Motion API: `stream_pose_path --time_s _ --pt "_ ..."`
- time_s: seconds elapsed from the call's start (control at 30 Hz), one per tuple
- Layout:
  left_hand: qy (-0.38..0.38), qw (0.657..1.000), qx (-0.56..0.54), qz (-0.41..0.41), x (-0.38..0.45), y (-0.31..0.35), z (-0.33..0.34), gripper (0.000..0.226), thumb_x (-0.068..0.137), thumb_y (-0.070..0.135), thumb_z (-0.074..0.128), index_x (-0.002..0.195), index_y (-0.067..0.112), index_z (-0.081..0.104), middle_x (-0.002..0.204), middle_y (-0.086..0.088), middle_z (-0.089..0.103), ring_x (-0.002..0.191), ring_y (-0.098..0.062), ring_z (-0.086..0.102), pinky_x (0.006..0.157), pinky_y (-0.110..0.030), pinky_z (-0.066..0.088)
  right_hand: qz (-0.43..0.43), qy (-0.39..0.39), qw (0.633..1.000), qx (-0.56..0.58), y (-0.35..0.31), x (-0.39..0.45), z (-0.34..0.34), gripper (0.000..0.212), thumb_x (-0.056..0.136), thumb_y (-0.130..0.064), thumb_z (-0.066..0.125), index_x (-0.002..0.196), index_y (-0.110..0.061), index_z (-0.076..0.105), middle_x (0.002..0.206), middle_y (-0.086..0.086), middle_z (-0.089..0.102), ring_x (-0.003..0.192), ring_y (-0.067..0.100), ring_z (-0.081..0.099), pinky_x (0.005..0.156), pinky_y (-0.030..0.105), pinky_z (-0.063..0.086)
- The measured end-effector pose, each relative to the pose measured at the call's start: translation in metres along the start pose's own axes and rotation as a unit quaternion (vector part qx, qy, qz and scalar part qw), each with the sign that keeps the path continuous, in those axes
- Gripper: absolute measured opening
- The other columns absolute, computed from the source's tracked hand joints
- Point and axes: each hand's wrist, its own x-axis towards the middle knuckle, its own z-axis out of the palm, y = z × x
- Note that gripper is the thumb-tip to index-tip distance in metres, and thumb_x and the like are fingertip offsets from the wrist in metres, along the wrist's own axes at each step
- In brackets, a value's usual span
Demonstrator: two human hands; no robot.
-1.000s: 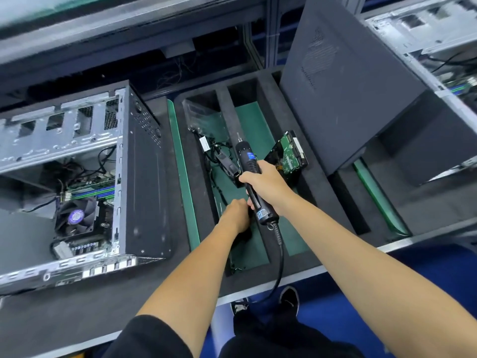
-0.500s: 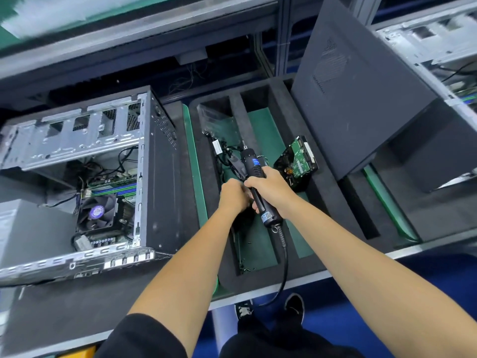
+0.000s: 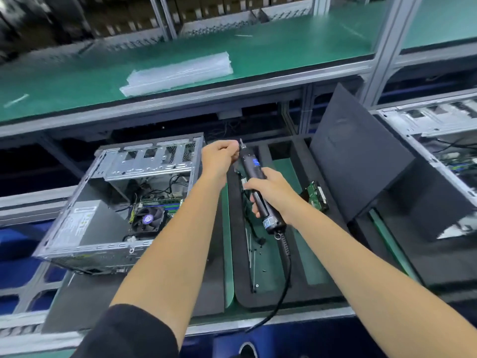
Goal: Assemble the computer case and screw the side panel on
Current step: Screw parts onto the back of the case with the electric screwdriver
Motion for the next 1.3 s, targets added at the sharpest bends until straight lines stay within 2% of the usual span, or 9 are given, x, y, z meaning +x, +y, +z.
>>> stream_pose_path --time_s 0.1,0.23,0.5,0.6,0.7,0.8,0.87,0.97,1.3 --pt "0.027 1.000 -0.002 0.003 -0.005 0.011 -0.025 0.016 0.088 0.010 0.063 0.072 0.014 0.066 0.071 0.001 0.062 0.064 -0.009 0.055 0.055 -0.016 0.047 -0.018 -0.034 0.999 -0.020 -0.005 -0.010 0.025 0.019 0.087 -0.017 0.064 0.095 -0.026 0.050 0.071 0.013 0.054 0.044 0.023 0.055 0.045 0.031 0.048" --pt "0.039 0.998 -0.046 0.005 -0.015 0.017 -0.064 0.017 0.087 0.007 0.063 0.071 0.011 0.064 0.075 -0.006 0.065 0.068 -0.015 0.059 0.065 -0.023 0.054 -0.038 -0.050 0.996 -0.057 -0.007 -0.022 0.059 0.024 0.085 -0.019 0.064 0.101 -0.029 0.049 0.073 0.013 0.055 0.047 0.023 0.057 0.047 0.033 0.049" --pt "0.082 0.990 -0.110 -0.018 -0.029 0.016 -0.198 0.023 0.088 0.010 0.064 0.065 0.009 0.060 0.070 -0.010 0.060 0.057 -0.017 0.052 0.055 -0.025 0.044 -0.041 -0.059 0.992 -0.099 -0.008 -0.041 0.191 0.040 0.088 -0.014 0.064 0.123 -0.013 0.044 0.075 0.009 0.058 0.046 0.023 0.058 0.047 0.033 0.052" --pt "0.092 0.990 -0.102 -0.020 -0.036 0.011 -0.262 0.023 0.089 0.015 0.065 0.067 0.008 0.061 0.072 -0.009 0.062 0.056 -0.017 0.054 0.049 -0.023 0.045 -0.047 -0.088 0.991 -0.085 0.003 -0.047 0.249 0.026 0.088 -0.013 0.064 0.108 -0.022 0.049 0.061 0.006 0.060 0.045 0.024 0.057 0.045 0.033 0.051" --pt "0.119 0.989 -0.091 -0.022 -0.041 0.003 -0.318 0.028 0.088 0.014 0.065 0.062 0.009 0.057 0.063 -0.007 0.057 0.050 -0.016 0.050 0.051 -0.026 0.044 -0.043 -0.098 0.992 -0.073 0.016 -0.055 0.302 0.029 0.088 -0.014 0.064 0.104 -0.028 0.044 0.070 0.011 0.060 0.046 0.024 0.059 0.045 0.033 0.050" --pt "0.129 0.980 -0.136 -0.066 -0.050 -0.008 -0.363 0.015 0.088 0.013 0.066 0.077 0.004 0.061 0.063 -0.006 0.064 0.053 -0.015 0.059 0.056 -0.026 0.052 -0.029 -0.105 0.991 -0.073 0.027 -0.062 0.345 0.025 0.088 -0.014 0.064 0.100 -0.026 0.046 0.069 0.012 0.059 0.045 0.024 0.058 0.044 0.032 0.050" --pt "0.118 0.972 -0.186 -0.086 -0.058 -0.016 -0.383 0.016 0.089 0.015 0.065 0.080 0.003 0.061 0.056 -0.001 0.066 0.049 -0.010 0.061 0.052 -0.023 0.052 -0.025 -0.109 0.991 -0.070 0.033 -0.069 0.366 0.019 0.088 -0.013 0.064 0.094 -0.020 0.048 0.064 0.012 0.058 0.044 0.024 0.056 0.043 0.032 0.049" --pt "0.098 0.965 -0.223 -0.097 -0.069 -0.029 -0.404 0.018 0.091 0.021 0.063 0.087 0.003 0.059 0.055 0.001 0.065 0.052 -0.011 0.062 0.051 -0.022 0.052 -0.016 -0.105 0.991 -0.082 0.042 -0.077 0.387 0.021 0.087 -0.012 0.065 0.102 -0.012 0.050 0.064 0.013 0.056 0.044 0.025 0.055 0.044 0.032 0.047" --pt "0.111 0.976 -0.139 -0.124 -0.087 -0.065 -0.438 0.029 0.082 0.015 0.074 0.100 -0.006 0.064 0.061 -0.003 0.066 0.059 -0.015 0.063 0.063 -0.029 0.053 0.001 -0.103 0.989 -0.108 0.076 -0.098 0.412 0.021 0.088 -0.010 0.064 0.105 -0.011 0.052 0.063 0.012 0.055 0.044 0.026 0.055 0.042 0.031 0.048"
